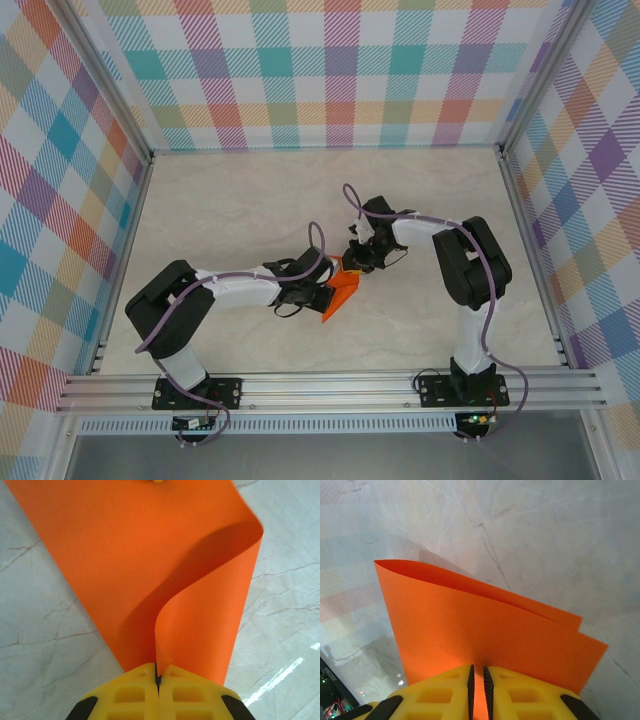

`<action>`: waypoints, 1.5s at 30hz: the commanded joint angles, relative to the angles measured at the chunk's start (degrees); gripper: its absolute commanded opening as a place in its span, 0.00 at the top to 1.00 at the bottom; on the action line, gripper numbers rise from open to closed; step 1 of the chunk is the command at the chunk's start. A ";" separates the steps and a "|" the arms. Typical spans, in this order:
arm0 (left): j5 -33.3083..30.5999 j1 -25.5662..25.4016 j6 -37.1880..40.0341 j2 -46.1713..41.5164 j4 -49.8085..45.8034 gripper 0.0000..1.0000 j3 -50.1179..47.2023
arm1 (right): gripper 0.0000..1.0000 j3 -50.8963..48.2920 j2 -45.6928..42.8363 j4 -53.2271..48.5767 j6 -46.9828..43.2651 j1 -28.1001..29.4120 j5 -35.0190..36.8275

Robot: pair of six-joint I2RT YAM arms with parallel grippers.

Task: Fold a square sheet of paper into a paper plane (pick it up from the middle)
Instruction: Third fold the triangle at the center of the table.

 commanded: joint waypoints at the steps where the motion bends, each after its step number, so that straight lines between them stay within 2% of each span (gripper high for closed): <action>1: -1.63 0.53 0.54 1.29 -1.43 1.00 0.01 | 0.82 -0.57 3.23 -2.26 0.00 1.14 2.88; 9: -0.97 0.47 0.42 2.60 -1.54 1.00 0.32 | 0.80 -0.48 0.04 -2.21 0.76 1.18 2.03; 17: -1.22 0.51 -0.14 0.55 -1.16 1.00 -1.94 | 0.80 -4.68 -14.71 -0.89 4.65 0.79 6.76; 20: -1.24 0.54 -0.16 0.19 -1.16 1.00 -2.19 | 0.83 -11.63 -20.44 4.46 8.42 0.79 4.04; 24: -1.24 0.47 0.03 0.04 -1.08 1.00 -2.45 | 0.92 -20.38 -23.54 14.71 15.38 1.12 -4.73; 26: -1.05 0.54 0.12 0.18 -0.90 1.00 -2.51 | 0.92 -24.52 -23.83 21.67 19.63 1.69 -7.81; 28: -0.94 0.49 0.29 0.42 -0.90 1.00 -2.39 | 0.92 -26.20 -22.96 24.15 21.57 2.41 -8.19; 36: -0.80 0.47 0.39 0.75 -0.99 1.00 -2.44 | 0.93 -24.03 -18.61 24.75 22.50 5.67 -7.17; 45: -0.91 0.52 0.53 0.90 -1.07 1.00 -2.25 | 0.93 -23.87 -13.77 25.61 22.19 6.13 -5.61</action>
